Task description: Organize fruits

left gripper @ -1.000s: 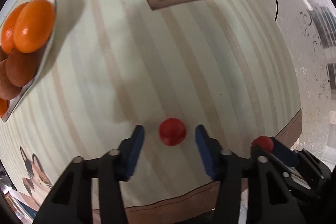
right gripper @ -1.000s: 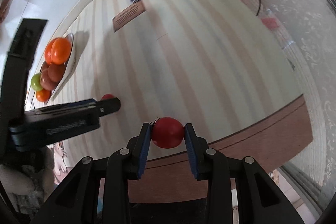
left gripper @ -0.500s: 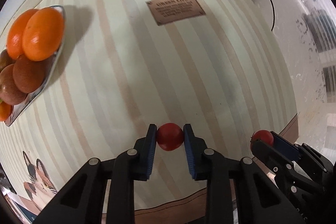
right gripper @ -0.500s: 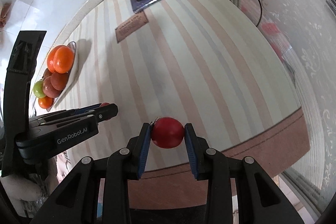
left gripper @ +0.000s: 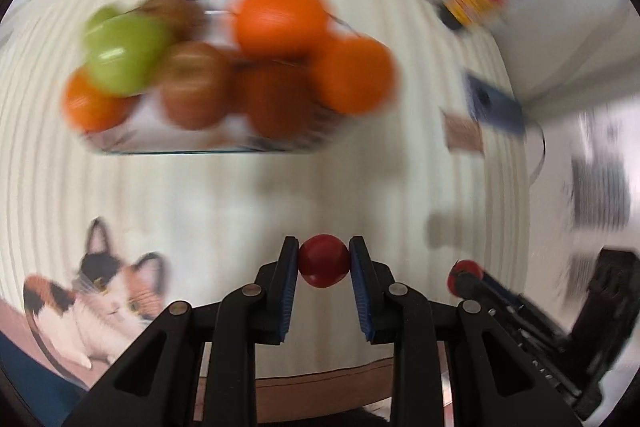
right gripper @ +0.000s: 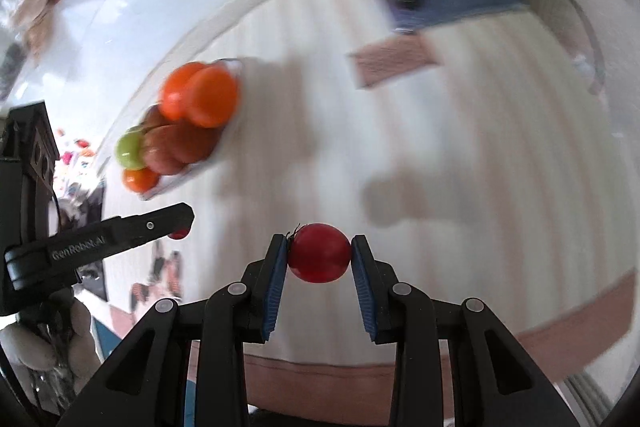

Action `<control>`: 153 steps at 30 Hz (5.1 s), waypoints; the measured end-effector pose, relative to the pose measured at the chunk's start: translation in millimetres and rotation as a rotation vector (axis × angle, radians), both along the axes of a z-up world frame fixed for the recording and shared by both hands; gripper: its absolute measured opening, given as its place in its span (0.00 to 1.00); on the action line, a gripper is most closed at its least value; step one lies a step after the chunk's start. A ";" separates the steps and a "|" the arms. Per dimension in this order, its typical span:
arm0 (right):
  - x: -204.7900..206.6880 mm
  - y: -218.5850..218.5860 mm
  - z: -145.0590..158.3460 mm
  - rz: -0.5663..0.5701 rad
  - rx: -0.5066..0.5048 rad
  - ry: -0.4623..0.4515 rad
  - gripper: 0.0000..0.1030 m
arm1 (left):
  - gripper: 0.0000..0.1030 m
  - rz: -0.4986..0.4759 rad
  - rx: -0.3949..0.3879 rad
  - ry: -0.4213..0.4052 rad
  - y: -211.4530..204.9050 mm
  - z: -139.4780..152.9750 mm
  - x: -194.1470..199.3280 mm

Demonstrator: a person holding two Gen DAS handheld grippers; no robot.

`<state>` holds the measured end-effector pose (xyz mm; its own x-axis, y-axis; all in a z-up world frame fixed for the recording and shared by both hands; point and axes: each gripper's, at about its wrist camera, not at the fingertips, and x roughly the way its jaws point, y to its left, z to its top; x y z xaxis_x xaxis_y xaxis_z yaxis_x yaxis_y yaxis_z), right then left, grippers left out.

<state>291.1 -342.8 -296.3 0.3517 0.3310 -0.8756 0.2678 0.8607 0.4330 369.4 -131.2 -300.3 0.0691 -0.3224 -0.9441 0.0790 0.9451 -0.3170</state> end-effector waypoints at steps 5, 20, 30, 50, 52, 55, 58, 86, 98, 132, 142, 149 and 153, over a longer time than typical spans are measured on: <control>42.7 51.8 2.9 0.097 0.051 -0.060 0.34 | 0.22 0.218 -0.076 0.032 76.1 -0.9 27.9; 118.6 166.3 -18.2 0.259 -0.055 -0.175 0.34 | 0.23 0.361 -0.188 0.066 127.9 -25.3 74.8; 119.0 177.6 -26.9 0.272 -0.171 -0.195 0.34 | 0.23 0.323 -0.158 0.071 120.4 -36.6 84.0; 89.2 160.2 28.3 0.187 -0.266 -0.242 0.96 | 0.89 0.200 0.047 -0.085 117.0 9.7 73.6; 87.7 149.4 32.3 0.181 -0.290 -0.194 0.96 | 0.95 0.178 0.109 -0.121 119.5 15.0 66.1; 86.7 142.4 38.3 0.176 -0.342 -0.144 0.96 | 0.95 0.148 0.211 -0.153 120.3 18.4 51.8; 81.1 134.7 47.2 0.162 -0.365 -0.120 0.96 | 0.95 0.142 0.264 -0.172 121.8 21.0 36.3; -167.1 183.9 248.6 0.055 -0.444 -0.369 0.97 | 0.95 0.067 0.224 -0.589 149.0 207.9 -198.3; -240.9 197.4 296.3 0.058 -0.449 -0.451 0.97 | 0.95 0.073 0.206 -0.663 152.7 241.9 -260.8; -115.3 177.4 245.3 0.100 -0.429 -0.340 1.00 | 1.00 0.134 0.279 -0.555 147.4 207.9 -166.0; -106.9 178.0 238.8 0.106 -0.435 -0.325 1.00 | 1.00 0.121 0.278 -0.547 141.9 204.9 -158.9; -103.9 174.8 236.4 0.106 -0.441 -0.319 1.00 | 1.00 0.121 0.272 -0.545 140.8 205.0 -157.3; -103.5 175.2 236.9 0.105 -0.443 -0.320 1.00 | 1.00 0.120 0.271 -0.544 139.9 205.1 -156.4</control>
